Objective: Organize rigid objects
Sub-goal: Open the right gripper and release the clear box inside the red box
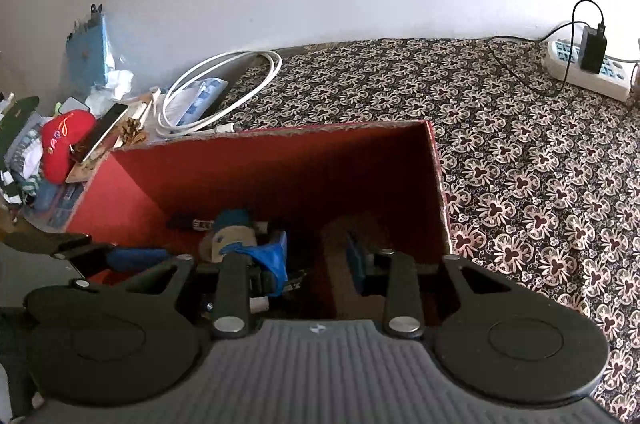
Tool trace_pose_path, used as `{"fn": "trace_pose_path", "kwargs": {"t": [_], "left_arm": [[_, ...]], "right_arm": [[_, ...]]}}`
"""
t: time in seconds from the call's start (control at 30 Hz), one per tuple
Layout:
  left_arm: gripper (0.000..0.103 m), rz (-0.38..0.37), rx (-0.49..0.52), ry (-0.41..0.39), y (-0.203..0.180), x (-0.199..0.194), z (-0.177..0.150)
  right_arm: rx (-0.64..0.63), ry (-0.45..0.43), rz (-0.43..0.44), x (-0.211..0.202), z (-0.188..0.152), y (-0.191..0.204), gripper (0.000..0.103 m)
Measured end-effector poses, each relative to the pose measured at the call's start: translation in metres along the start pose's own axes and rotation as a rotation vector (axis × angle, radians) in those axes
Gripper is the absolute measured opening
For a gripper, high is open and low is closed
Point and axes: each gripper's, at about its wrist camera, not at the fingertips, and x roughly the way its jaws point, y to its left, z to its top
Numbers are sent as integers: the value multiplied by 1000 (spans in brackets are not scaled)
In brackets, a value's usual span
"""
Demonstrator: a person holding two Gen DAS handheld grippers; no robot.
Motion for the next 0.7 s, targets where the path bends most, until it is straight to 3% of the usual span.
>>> {"fn": "trace_pose_path", "kwargs": {"t": [0.7], "left_arm": [[65,6,-41,8,2,1,0]], "right_arm": [[38,-35,-37,15,-6,3,10]]}}
